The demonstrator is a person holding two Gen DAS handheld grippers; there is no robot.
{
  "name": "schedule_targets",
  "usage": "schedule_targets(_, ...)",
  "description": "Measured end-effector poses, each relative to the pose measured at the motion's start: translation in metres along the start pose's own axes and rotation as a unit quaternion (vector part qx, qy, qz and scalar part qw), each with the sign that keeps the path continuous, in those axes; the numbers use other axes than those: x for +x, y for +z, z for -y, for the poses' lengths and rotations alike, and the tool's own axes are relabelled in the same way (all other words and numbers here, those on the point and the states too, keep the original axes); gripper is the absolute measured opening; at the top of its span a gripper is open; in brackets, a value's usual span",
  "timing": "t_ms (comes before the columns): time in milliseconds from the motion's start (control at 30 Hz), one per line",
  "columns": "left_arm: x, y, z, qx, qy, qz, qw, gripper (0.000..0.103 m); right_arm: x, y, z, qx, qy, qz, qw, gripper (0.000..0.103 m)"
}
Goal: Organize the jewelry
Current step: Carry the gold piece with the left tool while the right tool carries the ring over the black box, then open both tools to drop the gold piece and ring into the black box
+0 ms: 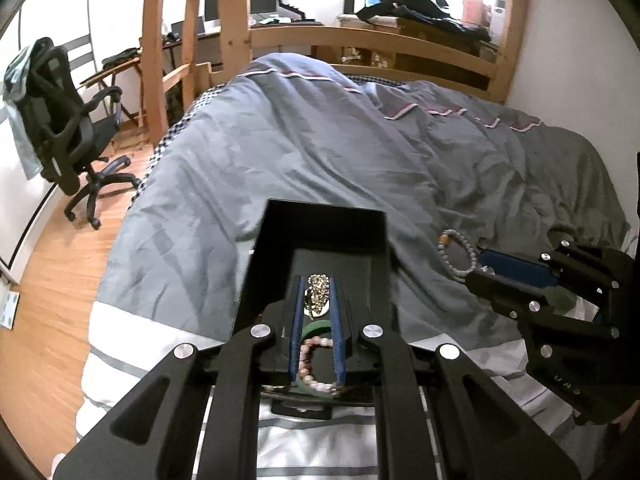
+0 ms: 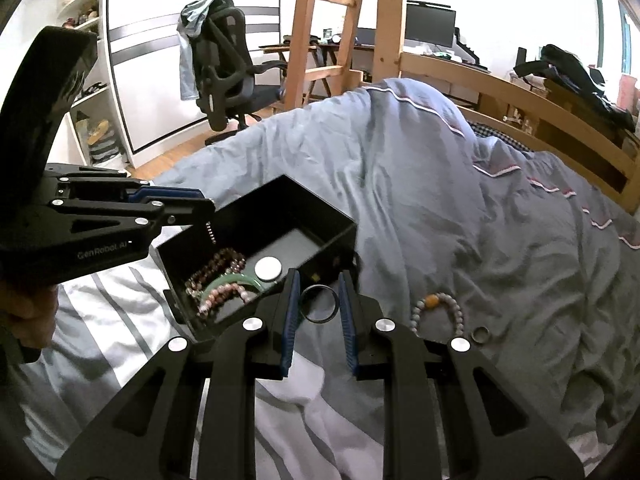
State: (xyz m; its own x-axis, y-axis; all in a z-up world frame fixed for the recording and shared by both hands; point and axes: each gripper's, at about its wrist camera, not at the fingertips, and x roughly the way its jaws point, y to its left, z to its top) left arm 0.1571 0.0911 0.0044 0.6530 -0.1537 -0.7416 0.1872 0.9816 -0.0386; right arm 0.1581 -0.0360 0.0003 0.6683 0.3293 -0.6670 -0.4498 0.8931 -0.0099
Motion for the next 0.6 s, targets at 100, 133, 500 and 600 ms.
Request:
schedule_targets(100,0.0,0.0,-0.01,-0.008,0.006,0.001,0.9999,0.012,0.004,0.005,-0.004,0.0,0.004,0.005,1.0,0.02)
schedule_targets(133,0.0,0.0,-0.012,-0.012,0.006,0.001,0.9999,0.012,0.005,0.006,-0.006,0.0,0.005,0.007,1.0,0.02)
schedule_targets(500,0.018,-0.002,-0.034,-0.056,-0.02,-0.021,0.998,0.012,0.031,0.012,-0.039,-0.019,0.049,0.018,0.998,0.021)
schedule_targets(600,0.023,-0.003,-0.034,-0.06,-0.024,-0.028,0.9975,0.012,0.037,0.01,-0.048,-0.03,0.06,0.014,0.998,0.021)
